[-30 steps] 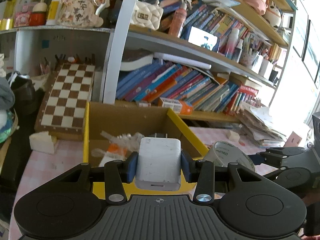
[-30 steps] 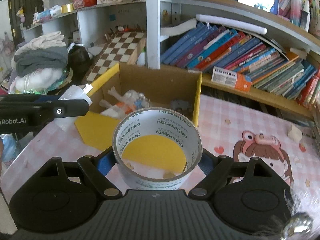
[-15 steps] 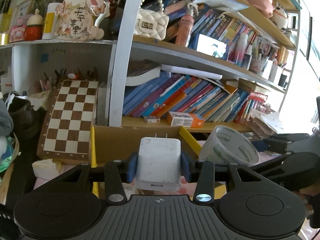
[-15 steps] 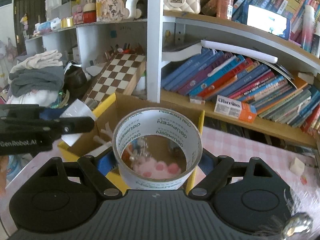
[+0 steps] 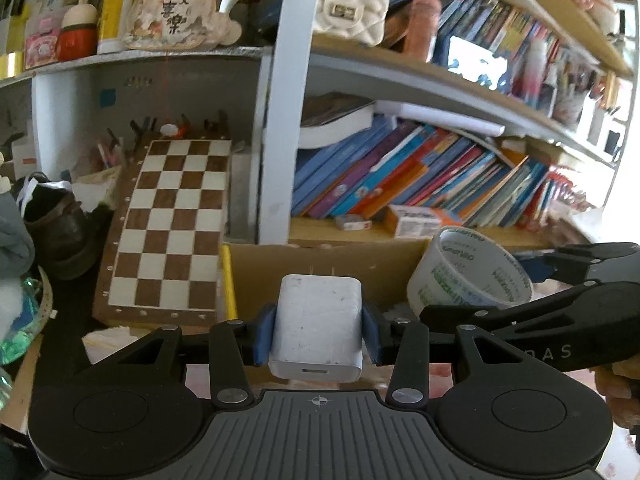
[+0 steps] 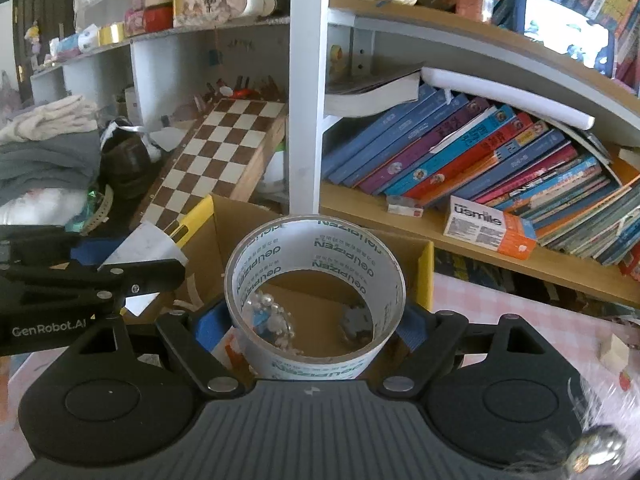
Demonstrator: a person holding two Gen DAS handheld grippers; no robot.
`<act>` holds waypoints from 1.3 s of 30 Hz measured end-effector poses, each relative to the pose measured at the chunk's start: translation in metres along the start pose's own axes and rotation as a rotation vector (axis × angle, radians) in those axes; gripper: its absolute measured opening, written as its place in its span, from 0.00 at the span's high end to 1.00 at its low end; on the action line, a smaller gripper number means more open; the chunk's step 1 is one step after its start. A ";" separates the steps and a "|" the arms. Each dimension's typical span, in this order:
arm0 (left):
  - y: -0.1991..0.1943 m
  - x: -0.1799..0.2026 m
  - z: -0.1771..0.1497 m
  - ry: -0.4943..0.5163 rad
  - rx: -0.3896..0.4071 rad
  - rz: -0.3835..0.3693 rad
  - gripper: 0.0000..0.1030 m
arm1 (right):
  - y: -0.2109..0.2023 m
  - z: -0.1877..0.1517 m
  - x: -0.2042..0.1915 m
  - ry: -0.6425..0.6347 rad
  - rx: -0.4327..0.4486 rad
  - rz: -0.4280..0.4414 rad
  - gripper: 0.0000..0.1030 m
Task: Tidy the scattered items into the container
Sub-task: 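Open left gripper to drop the charger while right gripper releases the tape roll into the box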
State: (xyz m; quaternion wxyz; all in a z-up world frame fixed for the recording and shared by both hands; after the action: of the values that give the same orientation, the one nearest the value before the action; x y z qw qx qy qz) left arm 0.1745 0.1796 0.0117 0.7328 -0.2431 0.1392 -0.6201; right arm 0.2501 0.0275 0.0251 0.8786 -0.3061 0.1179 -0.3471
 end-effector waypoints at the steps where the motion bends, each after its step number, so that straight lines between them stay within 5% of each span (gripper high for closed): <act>1: 0.002 -0.001 0.001 0.002 -0.003 0.005 0.58 | 0.004 0.001 0.000 -0.010 -0.004 0.001 0.19; 22: 0.081 0.000 0.022 0.070 -0.173 -0.012 0.58 | 0.075 0.000 0.004 -0.293 -0.126 0.025 0.18; 39: 0.098 0.007 0.021 0.121 -0.269 0.005 0.58 | 0.094 -0.003 0.010 -0.277 -0.250 0.072 0.18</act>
State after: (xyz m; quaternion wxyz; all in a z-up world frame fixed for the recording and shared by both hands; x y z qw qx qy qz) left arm 0.2691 0.1874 -0.0221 0.6854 -0.3006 0.2656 -0.6077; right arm 0.3066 0.0733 -0.0360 0.8533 -0.4535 0.0488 -0.2525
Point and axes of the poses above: each gripper's, at about its wrist camera, not at the fingertips, and y roughly the way its jaws point, x to its right, z to its top, the point moved 1 cm from there along y, roughly the way its jaws point, and after that the axes turned 3 degrees about z, right-handed, at the moved point
